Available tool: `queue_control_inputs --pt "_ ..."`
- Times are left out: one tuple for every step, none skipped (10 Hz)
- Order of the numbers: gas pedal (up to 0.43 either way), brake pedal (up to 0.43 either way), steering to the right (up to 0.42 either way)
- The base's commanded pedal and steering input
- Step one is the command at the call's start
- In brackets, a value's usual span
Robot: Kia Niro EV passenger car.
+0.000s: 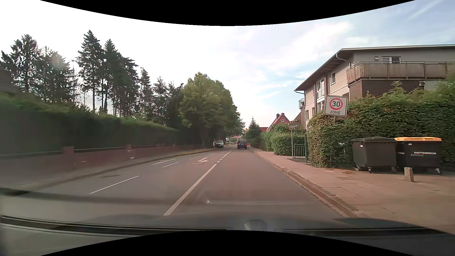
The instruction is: Follow the waypoints while adhering to traffic rules and regulations
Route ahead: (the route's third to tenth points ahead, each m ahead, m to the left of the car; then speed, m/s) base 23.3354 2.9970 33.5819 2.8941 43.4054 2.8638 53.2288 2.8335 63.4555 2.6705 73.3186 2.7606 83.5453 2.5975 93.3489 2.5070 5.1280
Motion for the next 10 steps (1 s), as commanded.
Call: queue_control_inputs --pt "0.209 0.0 0.01" --pt "0.209 0.0 0.009" --pt "0.209 0.0 0.009" --pt "0.209 0.0 0.005" --pt "0.209 0.0 0.001" --pt "0.209 0.0 -0.003" --pt "0.22 0.0 -0.003" --pt "0.22 0.0 -0.002" --pt "0.22 0.0 -0.002" --pt "0.22 0.0 -0.002"
